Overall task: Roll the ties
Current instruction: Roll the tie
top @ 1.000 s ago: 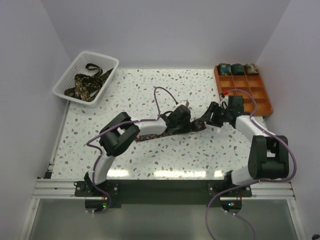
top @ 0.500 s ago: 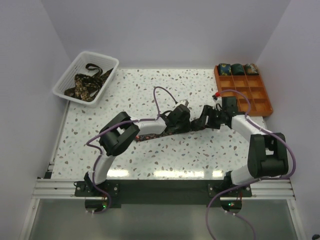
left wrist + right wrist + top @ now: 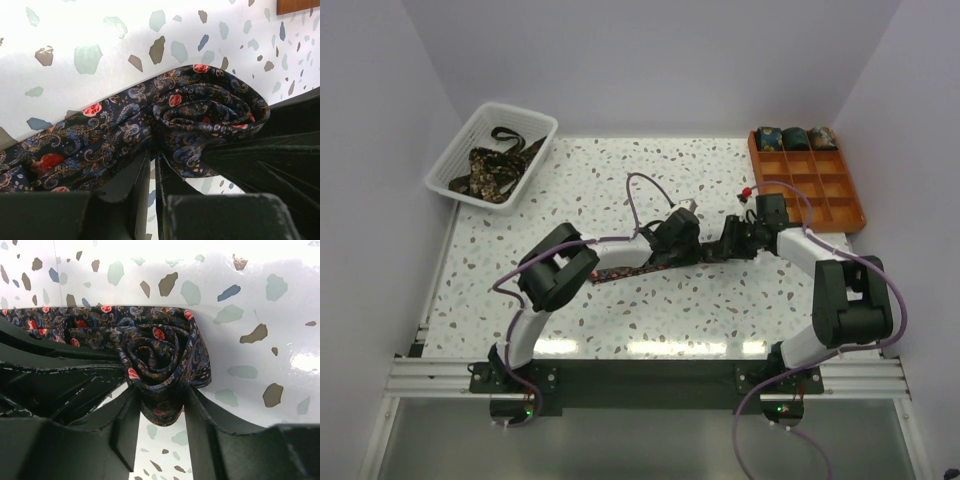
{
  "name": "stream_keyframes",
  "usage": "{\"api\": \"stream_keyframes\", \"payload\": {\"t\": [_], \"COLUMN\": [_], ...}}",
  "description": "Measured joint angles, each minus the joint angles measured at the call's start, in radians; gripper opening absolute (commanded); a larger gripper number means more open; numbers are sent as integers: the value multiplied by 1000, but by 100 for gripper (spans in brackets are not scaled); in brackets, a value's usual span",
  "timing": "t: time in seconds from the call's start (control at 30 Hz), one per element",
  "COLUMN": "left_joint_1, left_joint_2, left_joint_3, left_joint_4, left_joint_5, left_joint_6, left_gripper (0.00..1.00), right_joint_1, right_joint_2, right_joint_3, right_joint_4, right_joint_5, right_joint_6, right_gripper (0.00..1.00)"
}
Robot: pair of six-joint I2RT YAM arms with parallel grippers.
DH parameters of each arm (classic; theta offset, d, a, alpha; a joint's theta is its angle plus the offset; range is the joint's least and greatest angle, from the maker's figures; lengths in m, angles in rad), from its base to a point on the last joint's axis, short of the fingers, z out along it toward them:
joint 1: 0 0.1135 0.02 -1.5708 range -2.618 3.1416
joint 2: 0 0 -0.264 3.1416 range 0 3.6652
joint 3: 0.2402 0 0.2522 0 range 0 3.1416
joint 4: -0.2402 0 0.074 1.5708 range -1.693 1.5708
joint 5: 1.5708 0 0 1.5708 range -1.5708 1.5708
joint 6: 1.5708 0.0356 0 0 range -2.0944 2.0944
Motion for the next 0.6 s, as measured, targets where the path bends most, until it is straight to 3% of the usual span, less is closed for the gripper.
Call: {"api": "stream_keyframes", "payload": {"t": [0.17, 0.37, 0.6], "left_joint_1": [2, 11, 87], "left_joint_2": [0, -45, -301], "left_joint_3": [0, -44, -269], "left_joint_4": [1, 1, 0], "left_joint_5": [2, -1, -31], "left_joint_6": [0, 4, 50], "left_gripper": [15, 26, 30], "right_joint_1": [4, 14, 47], "right_joint_2": [0, 0, 1], "right_joint_3": [16, 53, 124], "right_joint_4": [-14, -63, -154], "right_joint_5": [21, 66, 165], "right_joint_6": [-10, -21, -49], "right_gripper": [27, 14, 2]}}
